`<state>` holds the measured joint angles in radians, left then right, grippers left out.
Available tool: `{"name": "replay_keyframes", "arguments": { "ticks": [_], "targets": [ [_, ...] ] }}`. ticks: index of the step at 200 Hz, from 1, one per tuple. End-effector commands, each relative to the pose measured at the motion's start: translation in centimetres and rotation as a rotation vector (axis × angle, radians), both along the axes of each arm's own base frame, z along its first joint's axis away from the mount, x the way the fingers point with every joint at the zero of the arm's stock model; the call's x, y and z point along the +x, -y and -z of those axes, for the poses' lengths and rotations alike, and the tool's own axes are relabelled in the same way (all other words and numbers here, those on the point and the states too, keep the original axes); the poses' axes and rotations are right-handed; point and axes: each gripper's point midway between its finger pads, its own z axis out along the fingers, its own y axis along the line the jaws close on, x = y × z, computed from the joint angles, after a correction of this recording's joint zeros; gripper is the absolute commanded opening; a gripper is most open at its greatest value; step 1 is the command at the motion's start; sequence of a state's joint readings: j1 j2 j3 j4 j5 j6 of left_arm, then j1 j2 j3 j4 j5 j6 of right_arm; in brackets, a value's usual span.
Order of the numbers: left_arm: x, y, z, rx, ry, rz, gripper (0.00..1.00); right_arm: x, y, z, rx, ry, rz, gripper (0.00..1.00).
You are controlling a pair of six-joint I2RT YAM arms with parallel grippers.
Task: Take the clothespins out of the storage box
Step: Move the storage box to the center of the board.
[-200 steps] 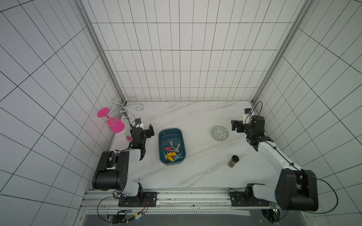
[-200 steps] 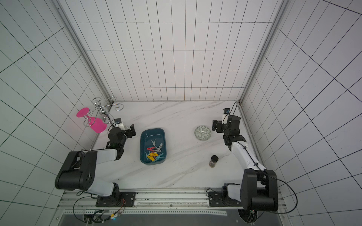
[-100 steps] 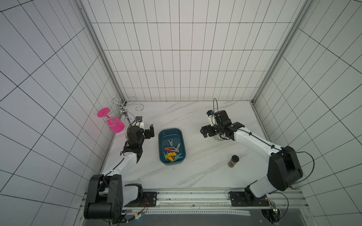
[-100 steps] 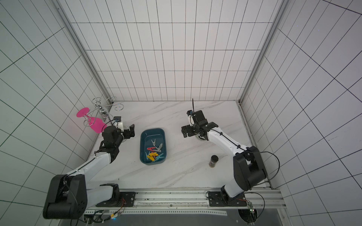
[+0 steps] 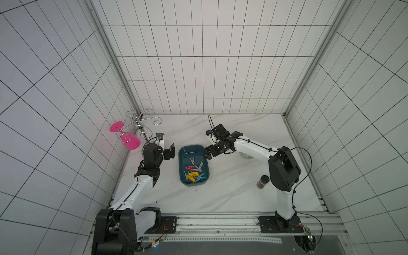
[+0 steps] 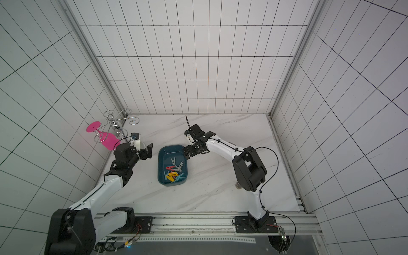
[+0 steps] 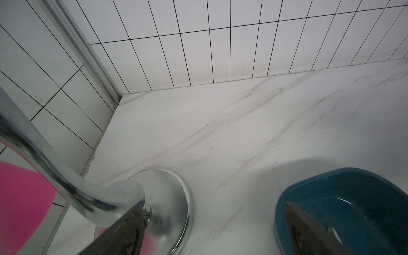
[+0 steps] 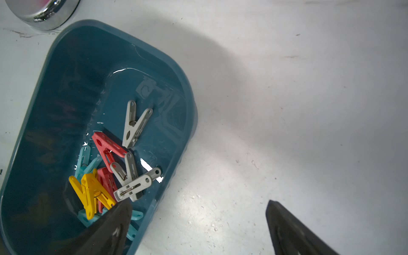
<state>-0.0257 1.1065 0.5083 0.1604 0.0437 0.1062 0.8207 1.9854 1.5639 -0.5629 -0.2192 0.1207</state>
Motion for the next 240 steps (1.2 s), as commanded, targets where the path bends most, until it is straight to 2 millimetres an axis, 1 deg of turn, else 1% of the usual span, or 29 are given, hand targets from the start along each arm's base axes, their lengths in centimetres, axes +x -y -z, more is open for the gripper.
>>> {"name": "replay_keyframes", "arguments": {
  "ticks": [1,15,20,23,34,42,52,65,94,101,118,122,131,142,162,186,211,240],
  "targets": [
    [-0.2,-0.2,0.1,0.019,-0.004,-0.020,0.98,-0.3,-0.5,0.4,-0.038,-0.019,0.010,0.99],
    [-0.2,-0.2,0.1,0.019,-0.006,-0.031,0.98,-0.5,-0.8,1.1,-0.045,-0.038,0.017,0.98],
    [-0.2,-0.3,0.2,0.019,-0.008,-0.036,0.98,-0.6,-0.9,1.2,-0.047,-0.043,0.016,1.00],
    [-0.2,-0.3,0.2,0.020,-0.008,-0.037,0.98,-0.7,-0.9,1.3,-0.048,-0.048,0.013,0.99],
    [-0.2,-0.4,0.2,0.021,-0.007,-0.050,0.98,-1.1,-1.1,1.7,-0.053,-0.056,0.002,0.92],
    [-0.2,-0.6,0.2,0.021,-0.007,-0.059,0.98,-1.3,-1.2,1.8,-0.059,-0.060,-0.004,0.85],
    [-0.2,-0.7,0.2,0.023,-0.008,-0.069,0.98,-1.4,-1.3,2.0,-0.070,-0.064,-0.003,0.71],
    [-0.2,-0.8,0.2,0.021,-0.008,-0.073,0.98,-1.4,-1.2,2.3,-0.088,-0.066,0.010,0.59],
    [-0.2,-0.9,0.2,0.016,-0.006,-0.092,0.98,-1.4,-1.0,3.0,-0.121,-0.070,0.031,0.53],
    [-0.3,-0.9,0.2,0.016,-0.007,-0.097,0.98,-1.3,-1.0,3.2,-0.127,-0.070,0.034,0.48],
    [-0.3,-0.9,0.2,0.015,-0.006,-0.100,0.98,-1.2,-0.7,3.3,-0.148,-0.066,0.046,0.41],
    [-0.4,-0.9,0.2,0.014,-0.007,-0.101,0.98,-1.1,-0.6,3.2,-0.152,-0.064,0.050,0.38],
    [-0.4,-0.9,0.3,0.015,-0.008,-0.102,0.98,-1.0,-0.4,3.1,-0.157,-0.056,0.058,0.29],
    [-0.5,-0.9,0.3,0.015,-0.009,-0.103,0.98,-0.9,0.0,2.8,-0.166,-0.048,0.067,0.22],
    [-0.5,-0.9,0.2,0.014,-0.006,-0.104,0.98,-0.6,1.0,2.3,-0.182,-0.024,0.089,0.15],
    [-0.6,-0.7,0.2,0.012,-0.005,-0.100,0.98,-0.3,2.8,1.5,-0.188,-0.019,0.138,0.12],
    [-0.7,-0.4,0.2,0.011,-0.003,-0.091,0.98,-0.4,5.9,1.5,-0.190,-0.063,0.230,0.11],
    [-0.7,-0.2,0.3,0.014,-0.007,-0.080,0.98,-1.5,9.9,2.2,-0.228,-0.093,0.322,0.11]
  ]
}}
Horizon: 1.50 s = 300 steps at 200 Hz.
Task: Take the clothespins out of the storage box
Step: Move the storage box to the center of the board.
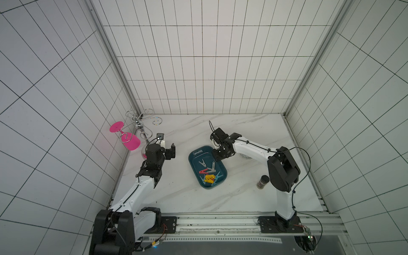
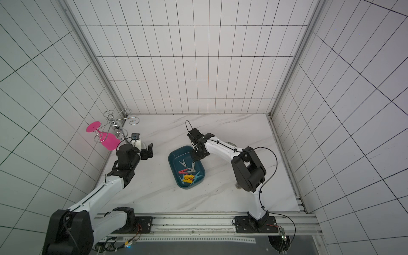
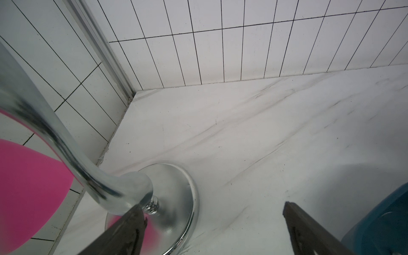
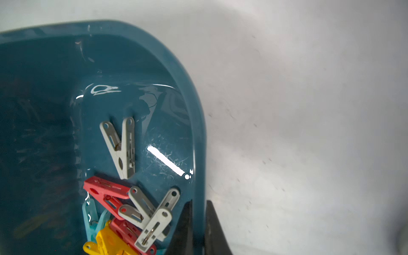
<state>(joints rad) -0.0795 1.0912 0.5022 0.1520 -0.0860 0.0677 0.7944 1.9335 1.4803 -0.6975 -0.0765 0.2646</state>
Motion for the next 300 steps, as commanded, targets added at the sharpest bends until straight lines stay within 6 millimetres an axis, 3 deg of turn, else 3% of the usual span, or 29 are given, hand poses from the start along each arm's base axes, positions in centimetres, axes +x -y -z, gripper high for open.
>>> {"name": "replay_keyframes", "arguments": {
  "ticks": [1,62,97,123,173,222,266,300],
  "targets": [
    [-0.5,0.1,0.4,0.001,-0.008,0.001,0.98,-0.8,3.9,0.0,-0.050,-0.015,0.109,0.11],
    [-0.3,1.3,0.8,0.010,-0.021,0.043,0.98,-6.1,10.4,1.6,-0.148,-0.087,0.225,0.11],
    [-0.3,2.3,1.0,0.014,-0.027,0.071,0.98,-8.6,12.7,2.2,-0.167,-0.110,0.263,0.11],
    [-0.5,3.3,1.4,0.022,-0.035,0.102,0.98,-9.4,13.5,2.7,-0.171,-0.123,0.290,0.12],
    [-1.2,5.3,1.6,0.031,-0.059,0.185,0.98,-8.9,13.3,2.0,-0.136,-0.111,0.315,0.24],
    [-2.1,6.9,1.2,0.019,-0.071,0.276,0.98,-8.9,13.0,-2.7,-0.087,-0.092,0.323,0.37],
    [-4.0,10.9,1.5,0.014,-0.087,0.498,0.99,-10.2,11.7,-3.3,-0.054,-0.126,0.257,0.39],
    [-5.5,14.4,0.8,0.022,-0.093,0.677,0.99,-10.3,8.7,-3.9,0.007,-0.119,0.083,0.42]
  ]
}}
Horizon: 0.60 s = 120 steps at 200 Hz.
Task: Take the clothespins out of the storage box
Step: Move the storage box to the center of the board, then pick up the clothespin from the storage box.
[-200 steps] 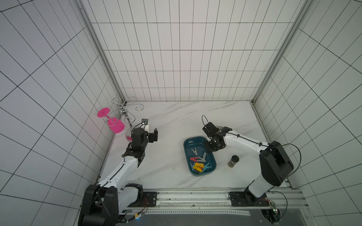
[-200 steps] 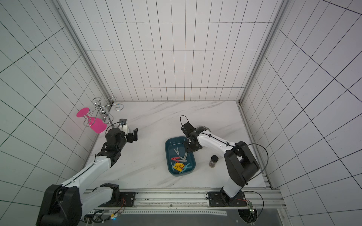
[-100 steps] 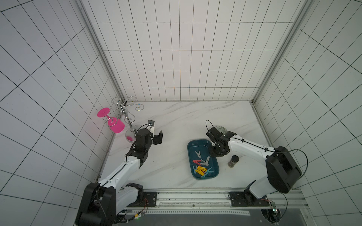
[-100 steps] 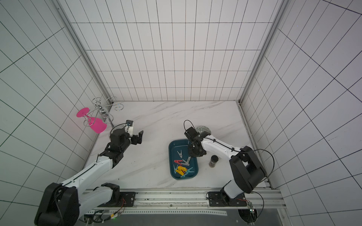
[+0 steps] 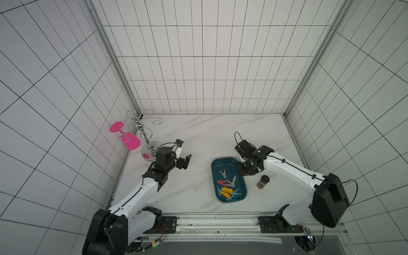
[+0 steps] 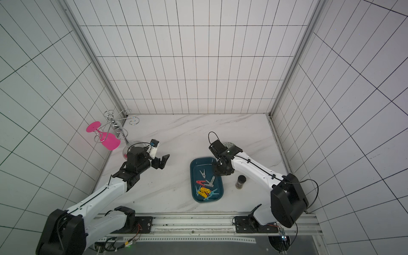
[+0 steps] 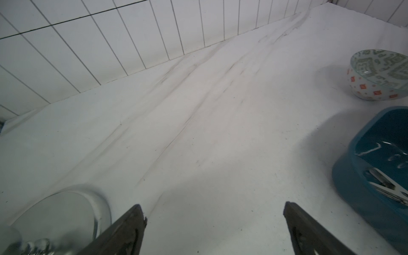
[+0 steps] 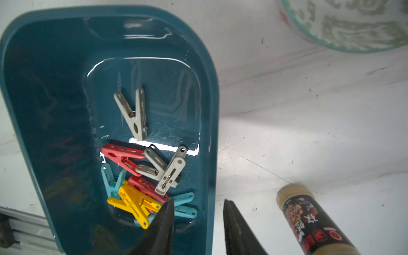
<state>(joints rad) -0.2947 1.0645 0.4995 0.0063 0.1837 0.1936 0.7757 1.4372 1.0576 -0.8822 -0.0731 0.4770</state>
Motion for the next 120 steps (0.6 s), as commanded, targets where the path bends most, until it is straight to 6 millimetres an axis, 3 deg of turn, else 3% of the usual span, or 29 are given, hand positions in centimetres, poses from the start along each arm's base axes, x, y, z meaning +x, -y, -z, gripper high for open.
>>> {"name": "replay_keyframes", "arguments": {
  "ticks": [1,27,73,120],
  "targets": [
    [-1.3,2.9,-1.5,-0.010,0.017,0.169,0.99,-0.1,-2.7,-1.3,0.061,0.009,-0.143,0.42],
    [-1.7,3.9,-1.8,-0.019,0.016,0.207,0.99,0.3,-4.5,-0.8,0.094,0.039,-0.271,0.44],
    [-1.2,2.9,-1.2,0.003,0.000,0.140,0.99,0.8,-7.9,0.8,0.179,0.050,-0.392,0.51],
    [-1.2,2.3,-0.8,0.014,-0.004,0.102,0.99,1.1,-8.8,4.1,0.134,0.011,-0.421,0.54]
  ]
}}
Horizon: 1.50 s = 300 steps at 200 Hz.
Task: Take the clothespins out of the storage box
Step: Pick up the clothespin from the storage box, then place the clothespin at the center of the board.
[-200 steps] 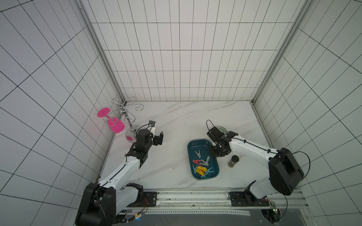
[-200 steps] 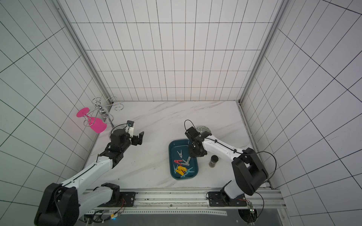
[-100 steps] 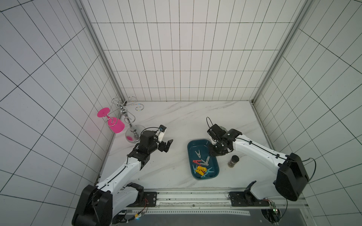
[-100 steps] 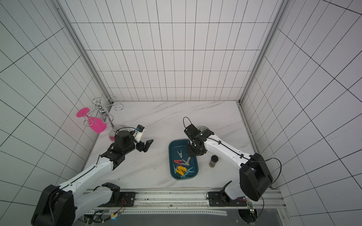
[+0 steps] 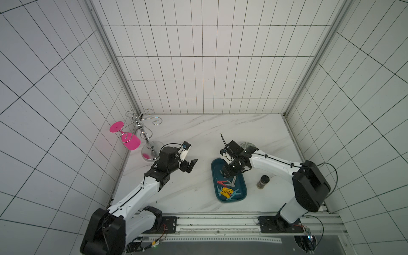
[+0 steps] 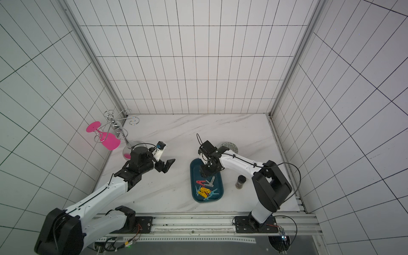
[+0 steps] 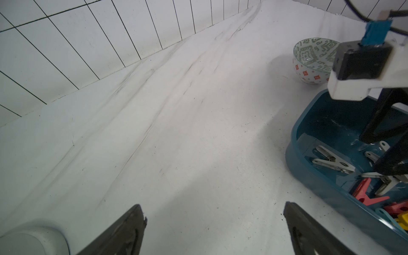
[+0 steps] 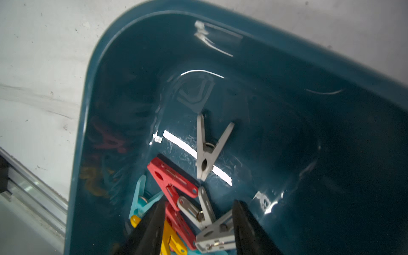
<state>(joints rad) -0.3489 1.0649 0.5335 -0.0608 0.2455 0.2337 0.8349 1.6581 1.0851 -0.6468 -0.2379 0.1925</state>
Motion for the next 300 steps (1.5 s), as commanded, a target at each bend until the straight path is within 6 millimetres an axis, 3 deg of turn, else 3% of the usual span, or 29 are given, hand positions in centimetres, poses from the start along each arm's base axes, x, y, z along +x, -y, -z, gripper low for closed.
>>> {"name": "replay_keyframes", "arguments": {
  "ticks": [1,35,66,97,129,190,221,237,300],
  "targets": [
    [0.2,-0.3,-0.6,0.002,0.020,-0.026,0.99,0.7,-1.6,0.1,0.020,0.023,-0.045,0.54],
    [0.1,-0.6,-0.3,0.006,0.017,-0.040,0.99,0.9,-1.3,2.1,-0.034,0.006,-0.048,0.51],
    [0.1,-0.8,-0.2,0.009,0.018,-0.050,0.99,1.0,-0.9,3.7,-0.075,-0.005,-0.036,0.41],
    [0.0,-0.9,-0.1,0.011,0.020,-0.051,0.99,1.2,-0.8,3.5,-0.078,0.005,-0.028,0.26],
    [0.1,-1.1,-0.4,0.015,0.031,-0.063,0.99,1.8,-1.0,1.3,-0.045,0.057,-0.033,0.14],
    [0.2,-2.3,-1.7,0.008,0.048,-0.139,0.99,3.5,-2.4,-6.6,0.059,0.207,-0.078,0.12],
    [0.4,-2.4,-2.4,-0.013,0.052,-0.156,0.99,7.0,-2.4,-9.1,0.085,0.224,-0.001,0.12],
    [0.4,-2.3,-2.6,-0.028,0.044,-0.160,0.99,9.3,-2.0,-8.8,0.073,0.191,0.058,0.12],
    [-0.2,-2.1,-3.4,-0.046,0.055,-0.142,0.95,17.2,-4.0,-3.3,0.025,0.115,0.202,0.13]
  ]
}}
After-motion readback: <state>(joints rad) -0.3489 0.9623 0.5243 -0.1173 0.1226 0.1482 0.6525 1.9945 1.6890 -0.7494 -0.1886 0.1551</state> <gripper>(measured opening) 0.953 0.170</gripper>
